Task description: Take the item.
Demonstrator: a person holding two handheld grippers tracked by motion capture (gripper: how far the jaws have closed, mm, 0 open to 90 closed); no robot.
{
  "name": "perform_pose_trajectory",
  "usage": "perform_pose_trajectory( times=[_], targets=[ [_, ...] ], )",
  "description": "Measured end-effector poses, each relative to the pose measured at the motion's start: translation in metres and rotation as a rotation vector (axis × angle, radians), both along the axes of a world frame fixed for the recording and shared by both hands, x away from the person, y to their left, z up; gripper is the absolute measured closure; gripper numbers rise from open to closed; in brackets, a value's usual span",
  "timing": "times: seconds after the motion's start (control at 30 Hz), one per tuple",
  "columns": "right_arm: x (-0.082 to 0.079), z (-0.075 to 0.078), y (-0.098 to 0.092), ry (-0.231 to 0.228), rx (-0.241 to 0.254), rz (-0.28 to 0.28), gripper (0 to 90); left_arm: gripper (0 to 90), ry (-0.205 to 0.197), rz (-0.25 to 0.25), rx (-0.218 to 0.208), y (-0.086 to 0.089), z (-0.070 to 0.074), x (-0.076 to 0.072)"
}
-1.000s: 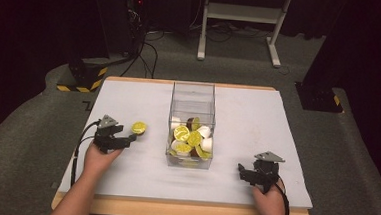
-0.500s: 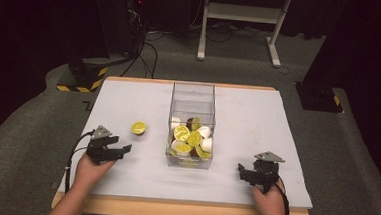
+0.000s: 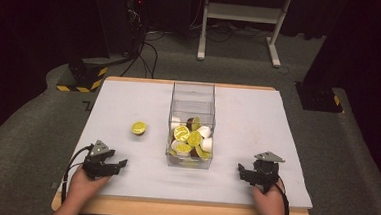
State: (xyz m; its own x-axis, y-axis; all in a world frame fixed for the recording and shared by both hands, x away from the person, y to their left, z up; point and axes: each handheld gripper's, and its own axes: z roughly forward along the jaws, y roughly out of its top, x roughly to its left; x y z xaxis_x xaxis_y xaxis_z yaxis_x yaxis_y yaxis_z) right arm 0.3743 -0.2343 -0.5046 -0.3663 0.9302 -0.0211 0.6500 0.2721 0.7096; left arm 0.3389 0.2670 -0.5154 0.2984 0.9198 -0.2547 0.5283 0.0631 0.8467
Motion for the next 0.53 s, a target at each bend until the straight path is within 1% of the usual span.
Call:
perform_pose_trajectory(
  times=[0.03, 0.07, 0.1, 0.17, 0.33, 0.53],
  targets=[
    [0.0001, 0.0000, -0.0001, 0.000, 0.000, 0.000, 13.0, 34.5, -0.021, 0.003, 0.014, -0.0022, -0.0016, -0.0034],
    [0.0002, 0.0000, -0.0001, 0.000, 0.001, 0.000, 12.9, 34.7, -0.026, 0.006, 0.017, -0.0024, -0.0019, -0.0037],
    [0.0002, 0.0000, -0.0002, 0.001, 0.002, 0.000, 12.9, 34.4, -0.026, 0.006, 0.017, -0.0024, -0.0019, -0.0037],
    [0.0002, -0.0001, -0.0002, 0.001, 0.002, 0.001, 12.9, 33.6, -0.017, 0.018, -0.012, -0.0012, -0.0021, -0.0022],
    [0.0001, -0.0001, -0.0001, 0.001, 0.001, 0.000, 12.9, 32.7, -0.020, 0.010, 0.003, -0.0011, -0.0024, -0.0026],
    [-0.0002, 0.0001, 0.0002, -0.003, -0.004, 0.000, 13.1, 32.0, -0.018, 0.010, -0.003, -0.0012, -0.0025, -0.0026]
  ],
)
